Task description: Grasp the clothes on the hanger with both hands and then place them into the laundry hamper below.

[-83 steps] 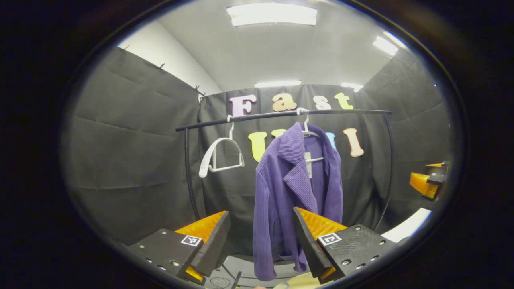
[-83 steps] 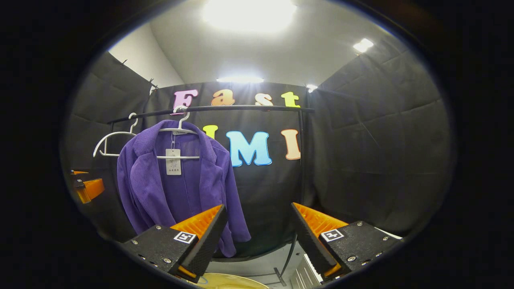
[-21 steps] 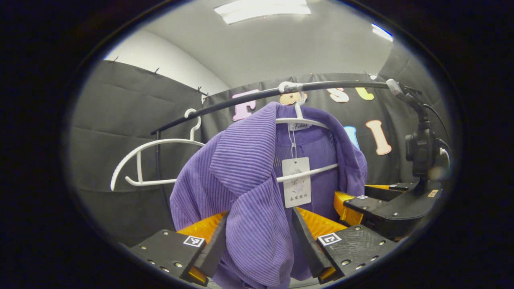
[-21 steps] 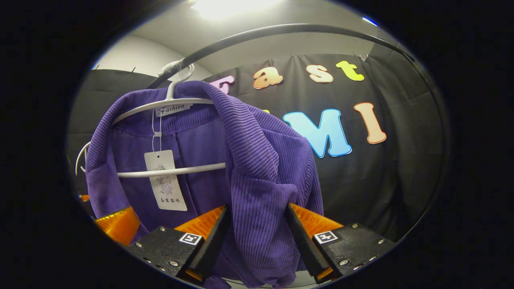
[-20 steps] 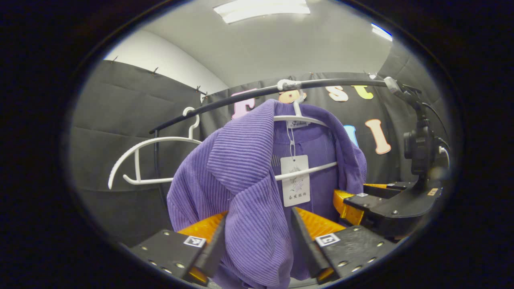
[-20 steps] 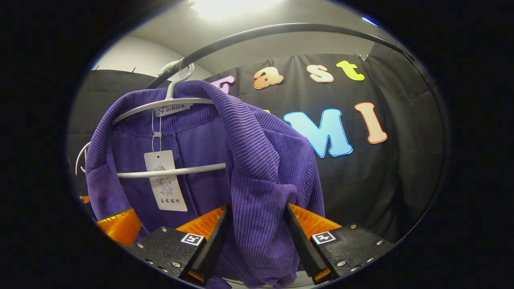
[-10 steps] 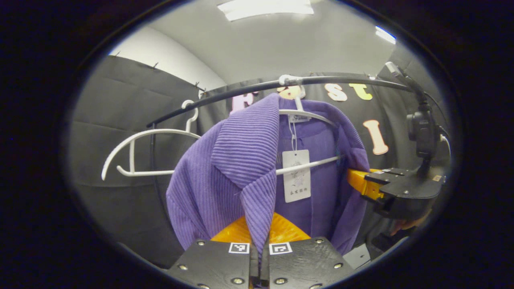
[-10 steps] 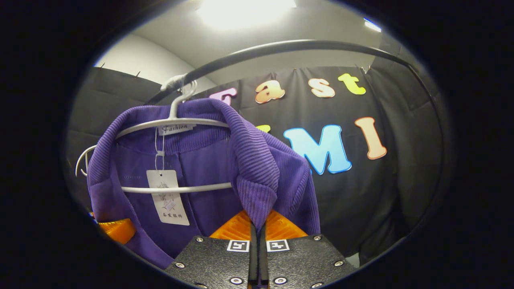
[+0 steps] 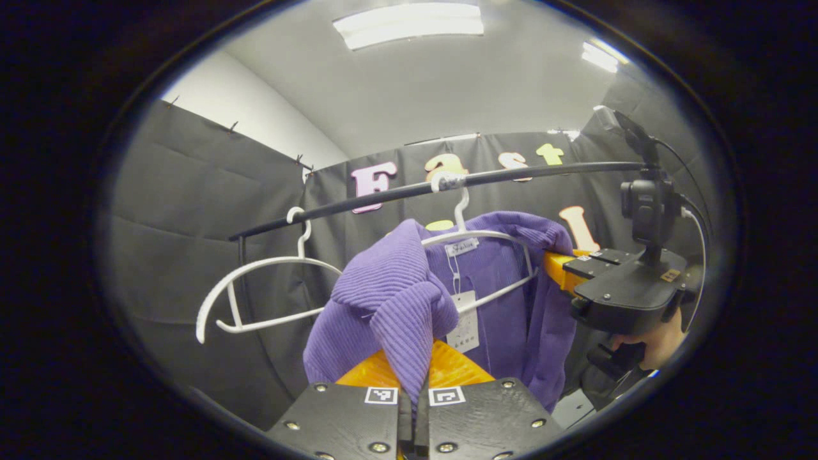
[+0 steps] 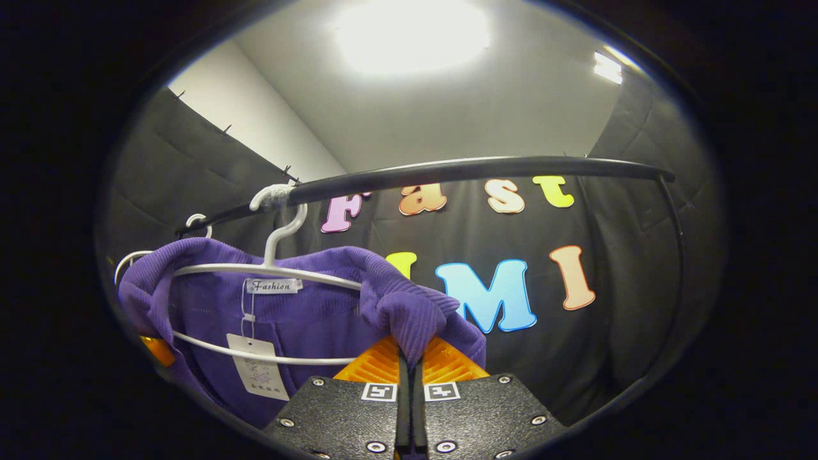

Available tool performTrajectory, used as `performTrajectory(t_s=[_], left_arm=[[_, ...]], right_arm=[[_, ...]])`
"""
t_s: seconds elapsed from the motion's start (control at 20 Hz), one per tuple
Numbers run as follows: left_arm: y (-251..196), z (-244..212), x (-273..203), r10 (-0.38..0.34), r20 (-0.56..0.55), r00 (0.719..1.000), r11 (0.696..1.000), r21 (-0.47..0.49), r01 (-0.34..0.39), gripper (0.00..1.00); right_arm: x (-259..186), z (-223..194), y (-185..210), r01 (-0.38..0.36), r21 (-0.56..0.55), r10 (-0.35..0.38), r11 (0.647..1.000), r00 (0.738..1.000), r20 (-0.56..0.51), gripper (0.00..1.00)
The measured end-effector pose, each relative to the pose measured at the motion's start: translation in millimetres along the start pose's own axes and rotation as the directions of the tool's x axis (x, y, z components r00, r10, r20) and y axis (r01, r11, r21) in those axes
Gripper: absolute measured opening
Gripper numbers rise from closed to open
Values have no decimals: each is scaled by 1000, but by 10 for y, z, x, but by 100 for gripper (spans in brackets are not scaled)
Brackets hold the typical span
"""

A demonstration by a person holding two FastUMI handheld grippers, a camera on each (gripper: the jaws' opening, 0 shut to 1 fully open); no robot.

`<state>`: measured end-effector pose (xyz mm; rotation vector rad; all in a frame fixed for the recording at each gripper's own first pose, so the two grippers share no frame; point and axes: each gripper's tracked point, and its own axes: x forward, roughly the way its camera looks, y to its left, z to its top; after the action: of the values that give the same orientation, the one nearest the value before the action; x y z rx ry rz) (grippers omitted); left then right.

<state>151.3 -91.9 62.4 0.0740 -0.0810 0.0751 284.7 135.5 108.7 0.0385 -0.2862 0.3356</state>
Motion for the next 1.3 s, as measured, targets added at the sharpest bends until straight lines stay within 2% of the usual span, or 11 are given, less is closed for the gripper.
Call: performTrajectory(t_s=[0.2, 0.25, 0.35, 0.4, 0.45, 0.65, 0.7, 1.0, 1.05, 1.1, 1.3], left_arm=[[206, 217, -52, 14, 19, 1000, 1000, 4, -14, 7], [306, 267, -62, 28, 21, 999, 1000, 11, -28, 2], [527, 362, -81, 60, 26, 998, 998, 15, -60, 3], [626, 400, -82, 70, 31, 997, 997, 16, -71, 7], [719, 443, -97, 74, 34, 997, 997, 18, -75, 2], [1121, 562, -87, 107, 49, 993, 994, 23, -108, 0], [1181, 590, -77, 112, 53, 992, 993, 21, -113, 7], [1459, 788, 99, 96, 81, 992, 995, 30, -99, 7], [1517, 800, 157, 93, 81, 992, 995, 31, -96, 2], [1572, 790, 239, 88, 80, 993, 996, 25, -91, 0], [1764, 610, 583, 77, 43, 996, 997, 24, -78, 3]], right_arm=[[132, 161, -226, 40, -26, -39, 999, 998, 45, 1], [170, 200, -285, 49, -32, -47, 998, 997, 55, 1], [247, 249, -374, 68, -47, -65, 997, 995, 73, 1], [299, 269, -423, 80, -56, -75, 995, 994, 84, 1], [342, 286, -477, 92, -66, -86, 994, 992, 92, 1], [501, 237, -614, 118, -87, -110, 989, 990, 88, 1], [527, 213, -646, 122, -90, -114, 989, 990, 87, 1], [665, -16, -656, 107, -125, -101, 986, 994, 51, 1], [678, -73, -645, 102, -127, -98, 987, 994, 39, 1], [692, -125, -626, 96, -133, -93, 987, 995, 29, 1], [760, -298, -611, 83, -156, -85, 984, 996, -6, 1]])
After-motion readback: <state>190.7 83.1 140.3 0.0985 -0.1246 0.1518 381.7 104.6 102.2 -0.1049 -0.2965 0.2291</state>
